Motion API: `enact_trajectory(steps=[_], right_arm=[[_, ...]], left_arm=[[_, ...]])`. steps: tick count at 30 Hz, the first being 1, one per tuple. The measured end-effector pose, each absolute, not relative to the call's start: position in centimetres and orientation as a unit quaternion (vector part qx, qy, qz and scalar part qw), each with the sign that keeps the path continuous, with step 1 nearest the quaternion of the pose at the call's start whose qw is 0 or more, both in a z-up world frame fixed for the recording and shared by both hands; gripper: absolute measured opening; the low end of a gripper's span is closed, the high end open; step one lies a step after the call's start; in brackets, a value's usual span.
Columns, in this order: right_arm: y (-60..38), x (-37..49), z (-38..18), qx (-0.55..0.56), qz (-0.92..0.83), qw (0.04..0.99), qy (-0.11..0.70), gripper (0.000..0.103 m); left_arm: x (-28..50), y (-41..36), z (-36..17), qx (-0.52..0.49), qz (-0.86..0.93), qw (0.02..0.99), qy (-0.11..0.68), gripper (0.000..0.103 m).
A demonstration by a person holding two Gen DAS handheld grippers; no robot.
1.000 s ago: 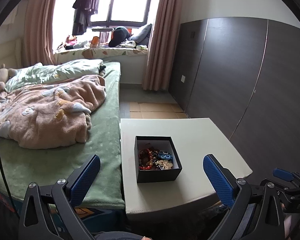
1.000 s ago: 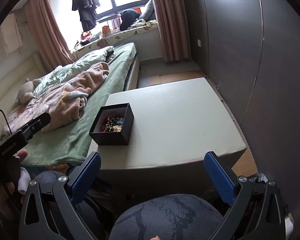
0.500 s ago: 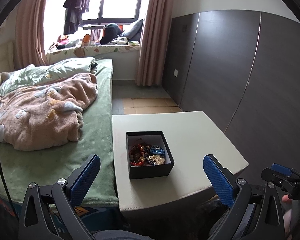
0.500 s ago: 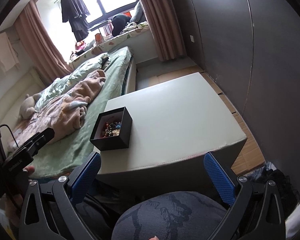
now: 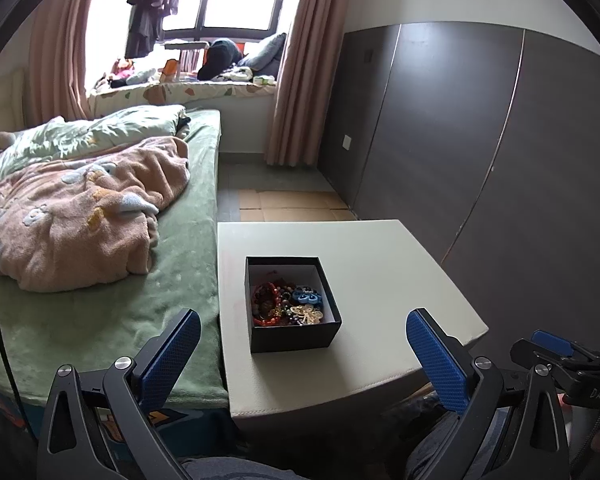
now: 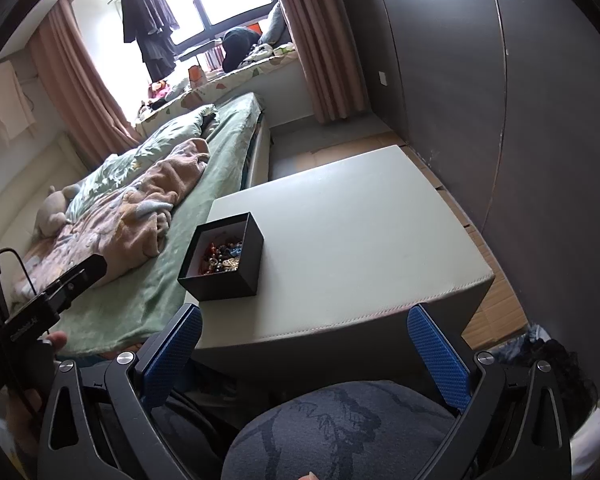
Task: Organize jewelry
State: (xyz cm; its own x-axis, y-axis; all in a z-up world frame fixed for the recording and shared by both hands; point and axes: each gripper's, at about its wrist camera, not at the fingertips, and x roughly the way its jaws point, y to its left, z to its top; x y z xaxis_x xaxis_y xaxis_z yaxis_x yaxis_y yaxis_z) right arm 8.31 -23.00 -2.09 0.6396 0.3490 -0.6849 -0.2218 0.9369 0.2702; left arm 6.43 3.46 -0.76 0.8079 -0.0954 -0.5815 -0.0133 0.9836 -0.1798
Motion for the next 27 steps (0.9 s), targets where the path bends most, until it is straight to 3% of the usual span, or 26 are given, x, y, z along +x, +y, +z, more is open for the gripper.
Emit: enact_trajectory(steps=[27], right_arm=[[-23.0, 8.9, -2.4, 0.088, 0.160, 0.899, 0.399, 0.103]], left_arm=[[6.5, 2.5, -0.5, -0.055, -0.006, 0.951, 0.304, 0.103]])
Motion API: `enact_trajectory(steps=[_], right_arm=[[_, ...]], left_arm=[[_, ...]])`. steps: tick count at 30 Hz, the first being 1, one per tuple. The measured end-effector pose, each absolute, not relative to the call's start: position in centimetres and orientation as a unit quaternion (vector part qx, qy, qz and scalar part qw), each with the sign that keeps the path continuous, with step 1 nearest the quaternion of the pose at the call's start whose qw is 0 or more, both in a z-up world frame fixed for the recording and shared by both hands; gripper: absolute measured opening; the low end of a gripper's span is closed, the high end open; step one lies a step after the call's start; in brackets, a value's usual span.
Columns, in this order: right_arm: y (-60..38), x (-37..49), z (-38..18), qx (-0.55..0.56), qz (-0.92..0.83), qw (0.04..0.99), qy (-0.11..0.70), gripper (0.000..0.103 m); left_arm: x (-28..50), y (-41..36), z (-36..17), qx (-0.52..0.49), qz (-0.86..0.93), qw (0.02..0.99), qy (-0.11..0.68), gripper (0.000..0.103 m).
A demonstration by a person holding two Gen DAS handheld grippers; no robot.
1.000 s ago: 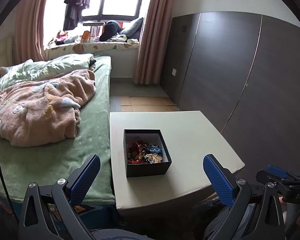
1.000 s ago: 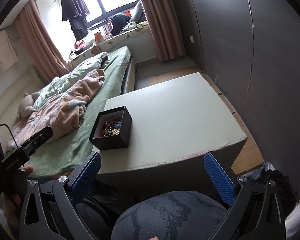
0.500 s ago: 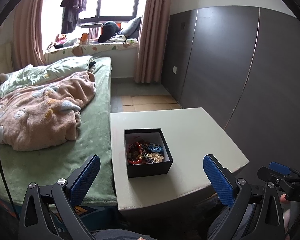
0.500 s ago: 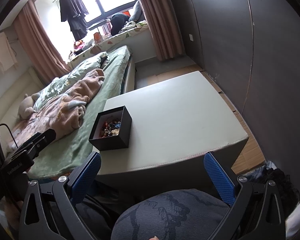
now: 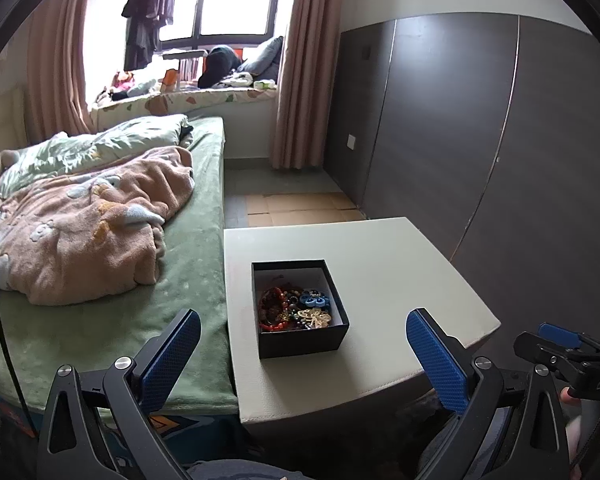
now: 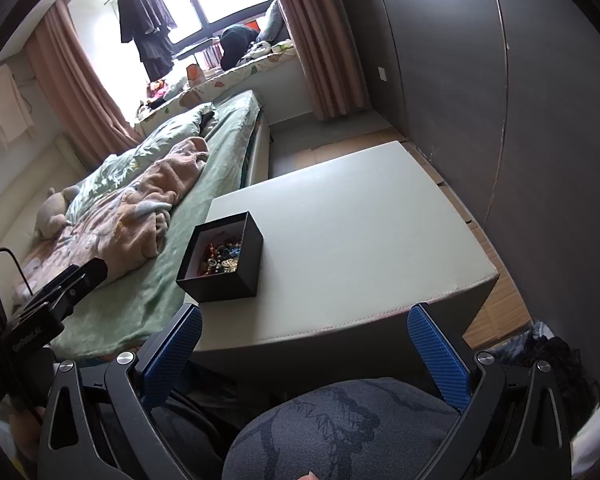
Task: Organize jewelry
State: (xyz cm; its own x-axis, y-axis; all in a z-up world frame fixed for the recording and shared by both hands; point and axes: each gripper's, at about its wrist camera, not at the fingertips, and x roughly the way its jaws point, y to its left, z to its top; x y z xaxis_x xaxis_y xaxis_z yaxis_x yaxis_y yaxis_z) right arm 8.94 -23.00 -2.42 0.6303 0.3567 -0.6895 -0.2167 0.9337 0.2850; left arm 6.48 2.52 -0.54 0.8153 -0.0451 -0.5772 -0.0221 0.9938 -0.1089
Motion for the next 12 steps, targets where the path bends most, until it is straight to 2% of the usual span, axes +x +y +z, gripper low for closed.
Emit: enact_trajectory(steps=[12], right_arm=[[-22.89, 9.12, -2.47, 0.088, 0.160, 0.898, 0.400, 0.103]], left_arm=[[6.27, 2.60, -0.45, -0.056, -0.011, 0.953, 0.299, 0.103]])
